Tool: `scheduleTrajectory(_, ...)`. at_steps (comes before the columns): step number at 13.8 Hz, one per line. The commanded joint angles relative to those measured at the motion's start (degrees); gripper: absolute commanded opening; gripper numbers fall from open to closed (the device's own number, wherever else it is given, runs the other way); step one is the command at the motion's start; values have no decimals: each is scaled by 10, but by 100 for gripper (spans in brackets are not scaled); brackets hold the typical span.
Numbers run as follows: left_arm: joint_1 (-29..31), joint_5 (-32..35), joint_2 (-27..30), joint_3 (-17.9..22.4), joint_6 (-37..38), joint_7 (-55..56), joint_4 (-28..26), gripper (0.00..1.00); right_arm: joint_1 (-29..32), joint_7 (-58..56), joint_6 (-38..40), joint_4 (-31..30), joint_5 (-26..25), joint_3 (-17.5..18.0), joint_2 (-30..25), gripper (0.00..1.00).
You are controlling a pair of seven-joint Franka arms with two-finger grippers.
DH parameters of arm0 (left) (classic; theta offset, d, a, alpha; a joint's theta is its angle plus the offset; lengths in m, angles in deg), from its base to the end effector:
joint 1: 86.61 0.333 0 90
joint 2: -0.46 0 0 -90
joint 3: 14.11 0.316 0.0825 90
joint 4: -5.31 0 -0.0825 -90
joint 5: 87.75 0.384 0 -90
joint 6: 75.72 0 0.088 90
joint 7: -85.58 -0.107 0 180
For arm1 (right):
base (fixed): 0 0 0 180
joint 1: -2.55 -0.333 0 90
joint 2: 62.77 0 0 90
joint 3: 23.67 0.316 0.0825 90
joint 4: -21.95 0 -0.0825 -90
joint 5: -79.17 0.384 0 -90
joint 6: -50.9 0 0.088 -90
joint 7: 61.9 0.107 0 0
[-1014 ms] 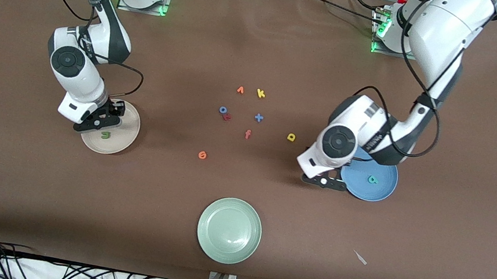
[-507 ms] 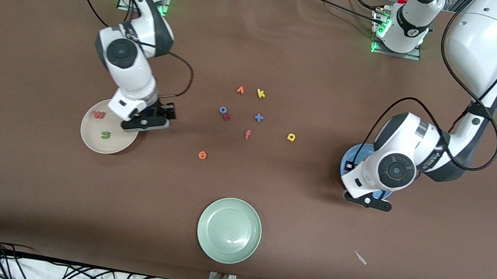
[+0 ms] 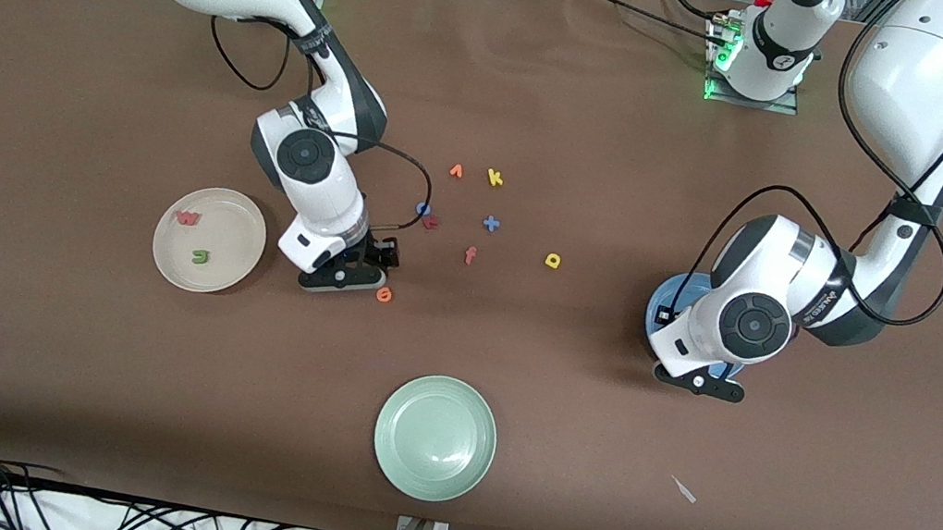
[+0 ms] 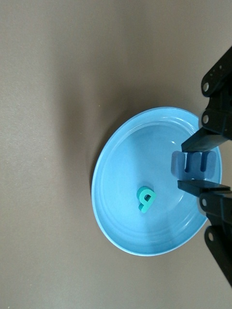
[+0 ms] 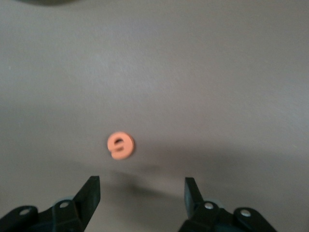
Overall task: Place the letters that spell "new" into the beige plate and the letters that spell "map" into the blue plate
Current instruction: 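Carry the E onto the blue plate while the right gripper reaches the 9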
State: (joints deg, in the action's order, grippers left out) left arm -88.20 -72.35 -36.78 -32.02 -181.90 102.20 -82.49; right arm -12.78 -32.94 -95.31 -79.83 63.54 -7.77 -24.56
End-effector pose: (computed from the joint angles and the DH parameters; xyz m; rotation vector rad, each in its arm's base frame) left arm 0.6470 -0.1767 0.2675 -2.9713 0.1961 0.3935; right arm 0.5814 0.3371 0.2072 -3.0504 -0.2870 -0.1920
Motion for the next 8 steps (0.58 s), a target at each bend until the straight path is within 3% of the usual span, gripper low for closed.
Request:
scheduleTrajectory(1, 3, 16, 4, -2, 8, -4, -1, 9, -45, 28, 2, 50, 4, -31, 40, 78)
scheduleTrajectory(5, 1, 14, -5, -2, -2, 2, -2, 12, -93, 29, 0, 69, 6, -76, 61, 69)
scheduleTrajectory(8, 4, 13, -10, -2, -6, 2, -20, 25, -93, 37, -1, 70, 5, -77, 63, 50)
